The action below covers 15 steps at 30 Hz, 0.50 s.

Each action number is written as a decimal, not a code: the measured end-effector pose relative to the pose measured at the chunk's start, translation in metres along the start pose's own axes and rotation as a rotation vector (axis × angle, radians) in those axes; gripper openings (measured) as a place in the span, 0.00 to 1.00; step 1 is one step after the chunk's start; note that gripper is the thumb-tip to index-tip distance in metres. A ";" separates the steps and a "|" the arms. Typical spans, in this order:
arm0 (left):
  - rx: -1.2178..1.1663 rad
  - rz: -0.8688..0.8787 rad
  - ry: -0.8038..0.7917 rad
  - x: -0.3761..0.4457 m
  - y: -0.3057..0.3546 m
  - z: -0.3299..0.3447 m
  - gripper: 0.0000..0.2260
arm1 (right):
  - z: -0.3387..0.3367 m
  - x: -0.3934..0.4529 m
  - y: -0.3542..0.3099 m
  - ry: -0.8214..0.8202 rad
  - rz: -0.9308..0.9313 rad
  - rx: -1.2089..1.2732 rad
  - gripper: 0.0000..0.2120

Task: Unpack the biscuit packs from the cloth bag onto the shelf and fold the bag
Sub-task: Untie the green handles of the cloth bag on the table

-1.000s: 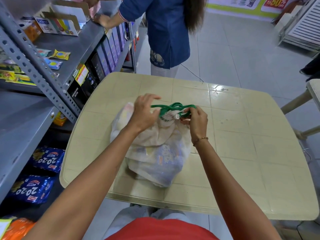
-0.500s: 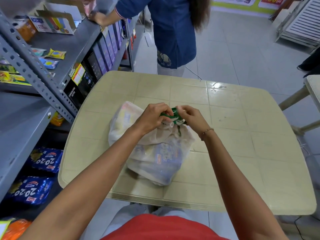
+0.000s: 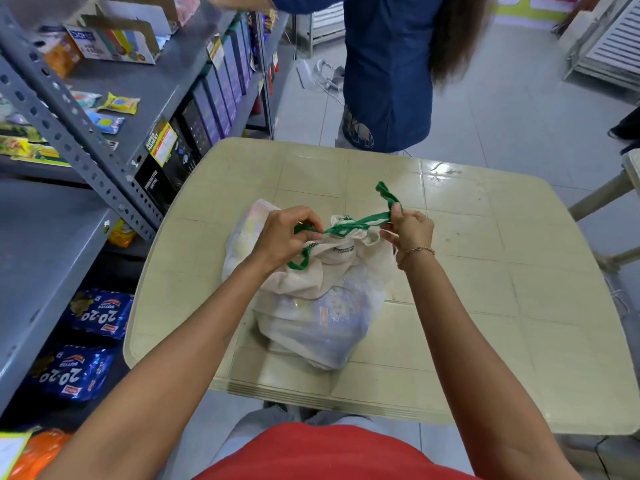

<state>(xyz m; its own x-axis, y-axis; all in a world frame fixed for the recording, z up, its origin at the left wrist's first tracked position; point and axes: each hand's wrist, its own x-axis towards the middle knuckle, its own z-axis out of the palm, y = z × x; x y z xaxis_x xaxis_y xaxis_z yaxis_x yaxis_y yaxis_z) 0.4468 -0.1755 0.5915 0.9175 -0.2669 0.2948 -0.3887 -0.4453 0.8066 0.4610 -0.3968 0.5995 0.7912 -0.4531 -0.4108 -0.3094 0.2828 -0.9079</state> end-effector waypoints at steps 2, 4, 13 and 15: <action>-0.041 -0.086 0.073 -0.001 -0.004 -0.003 0.06 | 0.003 0.001 0.001 0.018 -0.012 0.029 0.09; -0.061 -0.151 0.153 -0.001 -0.005 -0.005 0.06 | 0.007 -0.001 0.001 0.015 -0.047 0.065 0.10; 0.063 -0.099 -0.095 0.013 0.013 -0.002 0.07 | 0.013 -0.023 -0.003 -0.255 -0.161 0.048 0.06; 0.170 0.045 -0.119 0.018 0.019 0.008 0.06 | 0.014 -0.023 -0.005 -0.265 -0.158 0.058 0.05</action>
<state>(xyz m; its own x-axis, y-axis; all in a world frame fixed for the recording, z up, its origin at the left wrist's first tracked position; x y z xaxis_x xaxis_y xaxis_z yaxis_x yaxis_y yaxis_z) 0.4549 -0.1955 0.6083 0.8866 -0.3840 0.2578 -0.4466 -0.5656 0.6933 0.4512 -0.3757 0.6145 0.9394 -0.2613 -0.2221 -0.1472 0.2778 -0.9493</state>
